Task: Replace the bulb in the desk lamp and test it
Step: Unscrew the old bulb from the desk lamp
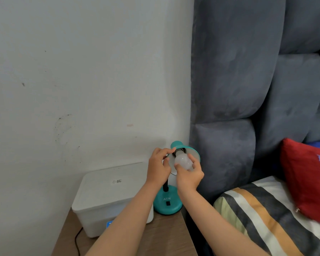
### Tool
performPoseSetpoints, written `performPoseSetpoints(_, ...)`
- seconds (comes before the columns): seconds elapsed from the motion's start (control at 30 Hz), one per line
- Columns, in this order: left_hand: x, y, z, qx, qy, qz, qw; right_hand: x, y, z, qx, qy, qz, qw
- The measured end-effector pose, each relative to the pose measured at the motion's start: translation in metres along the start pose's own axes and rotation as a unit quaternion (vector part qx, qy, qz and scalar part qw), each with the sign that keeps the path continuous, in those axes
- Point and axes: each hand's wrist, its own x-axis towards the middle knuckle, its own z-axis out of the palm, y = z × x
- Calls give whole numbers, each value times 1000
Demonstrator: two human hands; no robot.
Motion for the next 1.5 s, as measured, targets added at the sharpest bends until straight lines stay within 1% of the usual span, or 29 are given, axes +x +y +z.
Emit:
performPoseSetpoints(0.07,0,0,0,1,2,-2,1000,-2,1,2,23,-3,7,1000)
performPoseSetpoints(0.17,1,0,0,-3,5,-6,1000,-2,-1,1,65,10,58,996)
performPoseSetpoints(0.2,1,1,0,-4,5,-6,1000,-1,0,0,62,14,60,996)
performPoseSetpoints(0.3,0,1,0,-2,5,-5,1000,-1,3,0,37,3,45,998)
performPoseSetpoints(0.43,1,0,1,0,5,-7,1000,-2,3,4,47,-10,52,997)
performPoseSetpoints(0.67,-1,3,-1,-2,4,-9,1000,0,-3,2,64,38,24,997)
performPoseSetpoints(0.77,-2,3,-1,-5,4,-12,1000,3,-6,1,68,44,26,996)
performPoseSetpoints(0.9,-1,2,0,-5,5,-14,1000,2,-11,-2,62,23,62,996)
performPoseSetpoints(1.07,-1,1,-1,-10,9,-10,1000,6,-6,-4,49,10,61,997)
performPoseSetpoints(1.13,-1,2,0,-8,9,-10,1000,6,-3,-7,57,-12,65,996)
performPoseSetpoints(1.27,0,6,-2,-1,3,-17,1000,4,-3,-17,23,-63,23,997)
performPoseSetpoints(1.4,-3,13,-14,23,-30,-17,999,-5,-11,-33,-15,-92,-7,996)
performPoseSetpoints(1.5,-22,21,-30,44,-52,-39,997,-24,-12,-49,-77,-113,-28,990)
